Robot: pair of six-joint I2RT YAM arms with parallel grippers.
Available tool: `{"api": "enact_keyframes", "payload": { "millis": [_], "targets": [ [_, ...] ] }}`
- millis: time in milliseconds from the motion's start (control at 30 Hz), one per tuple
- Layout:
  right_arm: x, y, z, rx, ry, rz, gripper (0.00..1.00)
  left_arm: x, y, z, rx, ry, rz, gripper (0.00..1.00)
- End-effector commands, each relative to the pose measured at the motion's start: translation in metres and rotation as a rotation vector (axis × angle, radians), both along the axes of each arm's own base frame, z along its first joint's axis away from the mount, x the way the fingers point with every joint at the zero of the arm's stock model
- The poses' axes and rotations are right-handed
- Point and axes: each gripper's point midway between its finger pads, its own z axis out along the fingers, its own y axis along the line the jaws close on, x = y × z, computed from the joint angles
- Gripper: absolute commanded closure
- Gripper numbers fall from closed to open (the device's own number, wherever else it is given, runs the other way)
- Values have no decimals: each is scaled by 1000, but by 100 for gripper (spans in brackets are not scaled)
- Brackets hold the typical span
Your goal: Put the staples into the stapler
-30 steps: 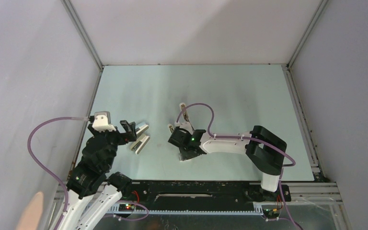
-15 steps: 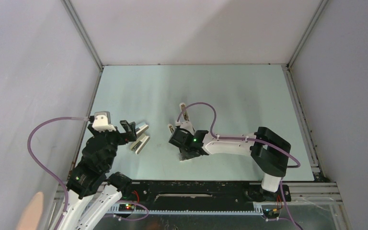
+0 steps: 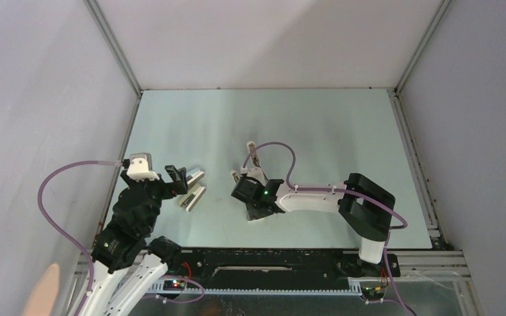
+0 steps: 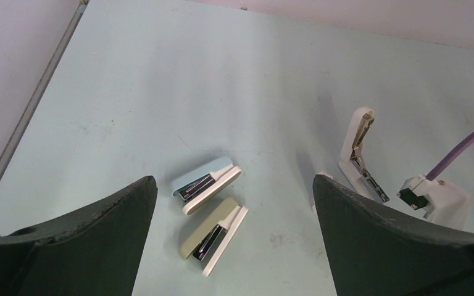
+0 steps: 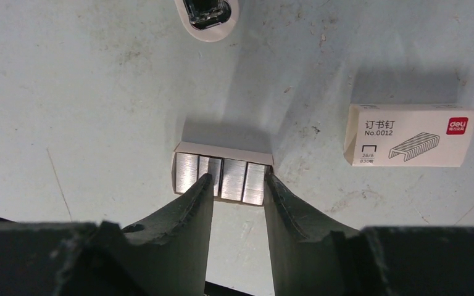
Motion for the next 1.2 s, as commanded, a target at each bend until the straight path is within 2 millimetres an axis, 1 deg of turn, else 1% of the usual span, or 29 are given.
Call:
{"api": "enact_keyframes", "payload": {
  "millis": [0,200,367,567,833,967,1167],
  "targets": [
    [2,4,-6,8,10,-22,62,3,-1,5,-1,-21,-4,0],
    [-1,-7,-10,-36,24,-40,60,3,-1,5,-1,-20,-4,0],
    [0,-13,-5,-53,8,-49,57,3,-1,5,-1,-20,-4,0],
    [-1,-13,-4,-50,8,-48,54,3,-1,5,-1,-20,-4,0],
    [3,-14,6,-41,-18,-54,52,3,-1,5,0,-19,-4,0],
    [3,-15,5,-49,-22,-58,53,4,-2,5,0,-19,-5,0],
    [8,-16,11,-49,-61,-56,55,4,-2,5,-1,-19,-6,0]
  ]
}}
